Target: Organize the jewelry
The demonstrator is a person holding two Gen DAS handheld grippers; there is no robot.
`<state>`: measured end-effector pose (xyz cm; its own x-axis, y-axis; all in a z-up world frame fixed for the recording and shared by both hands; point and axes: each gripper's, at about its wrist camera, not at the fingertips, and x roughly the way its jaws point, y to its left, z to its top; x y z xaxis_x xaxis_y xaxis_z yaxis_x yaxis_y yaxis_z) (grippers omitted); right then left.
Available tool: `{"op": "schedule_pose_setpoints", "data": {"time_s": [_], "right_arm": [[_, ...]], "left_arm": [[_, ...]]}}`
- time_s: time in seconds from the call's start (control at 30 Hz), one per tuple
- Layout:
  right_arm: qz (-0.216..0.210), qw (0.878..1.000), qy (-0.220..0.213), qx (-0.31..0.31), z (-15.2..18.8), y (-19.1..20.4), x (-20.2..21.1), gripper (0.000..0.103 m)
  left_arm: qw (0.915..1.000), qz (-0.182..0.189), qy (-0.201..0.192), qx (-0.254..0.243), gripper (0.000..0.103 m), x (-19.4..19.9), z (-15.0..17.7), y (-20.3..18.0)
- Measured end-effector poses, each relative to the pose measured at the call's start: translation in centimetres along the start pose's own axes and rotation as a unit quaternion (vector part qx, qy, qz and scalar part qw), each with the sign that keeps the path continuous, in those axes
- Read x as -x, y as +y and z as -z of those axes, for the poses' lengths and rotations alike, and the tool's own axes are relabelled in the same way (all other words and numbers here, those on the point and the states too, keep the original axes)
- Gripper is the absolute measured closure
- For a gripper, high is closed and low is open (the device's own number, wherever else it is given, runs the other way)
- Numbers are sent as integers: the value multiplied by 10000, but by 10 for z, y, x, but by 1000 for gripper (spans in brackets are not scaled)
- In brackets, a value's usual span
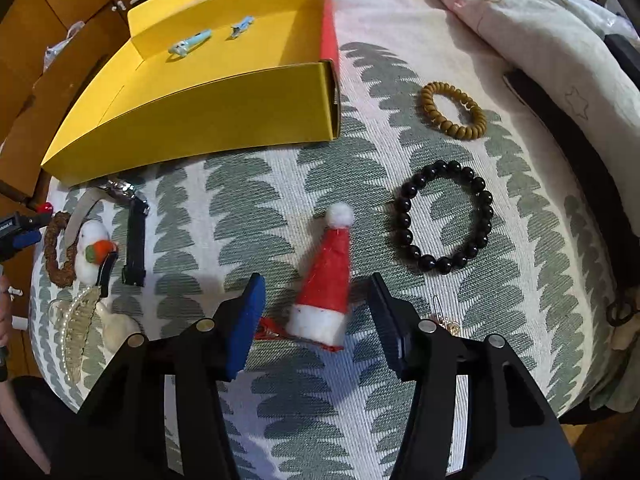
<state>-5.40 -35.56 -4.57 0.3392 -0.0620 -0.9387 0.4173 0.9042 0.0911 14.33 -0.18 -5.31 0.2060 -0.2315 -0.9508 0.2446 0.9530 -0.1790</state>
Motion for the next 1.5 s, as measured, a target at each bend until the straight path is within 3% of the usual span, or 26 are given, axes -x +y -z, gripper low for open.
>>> {"op": "schedule_pose_setpoints", "data": {"time_s": [0.33, 0.5, 0.67, 0.87, 0.9, 1.03, 1.3, 1.5], "right_arm": [[112, 9999, 41, 22, -1, -2, -6, 51], [341, 9993, -29, 142, -1, 3, -6, 73], [386, 9990, -15, 227, 1, 7, -7, 79], [322, 9993, -55, 181, 3, 7, -5, 80], [305, 9994, -56, 172, 3, 6, -4, 80], [210, 9997, -97, 121, 3, 3, -1, 81], [57, 9996, -246, 118, 3, 3, 8, 81], [47, 9995, -275, 121, 4, 1, 10, 81]], "left_arm": [[9998, -187, 84, -31, 24, -14, -9, -1], [9998, -173, 58, -27, 24, -18, -14, 1], [9997, -233, 19, -56, 28, -19, -13, 1], [9999, -1, 22, 143, 54, -10, -12, 10], [9998, 70, 56, 191, 70, -9, -13, 13], [9992, 240, 73, 295, 87, -6, -12, 16], [9993, 277, -8, 244, 99, -1, -13, 10], [9993, 274, -217, 118, 99, 21, -10, 9]]}}
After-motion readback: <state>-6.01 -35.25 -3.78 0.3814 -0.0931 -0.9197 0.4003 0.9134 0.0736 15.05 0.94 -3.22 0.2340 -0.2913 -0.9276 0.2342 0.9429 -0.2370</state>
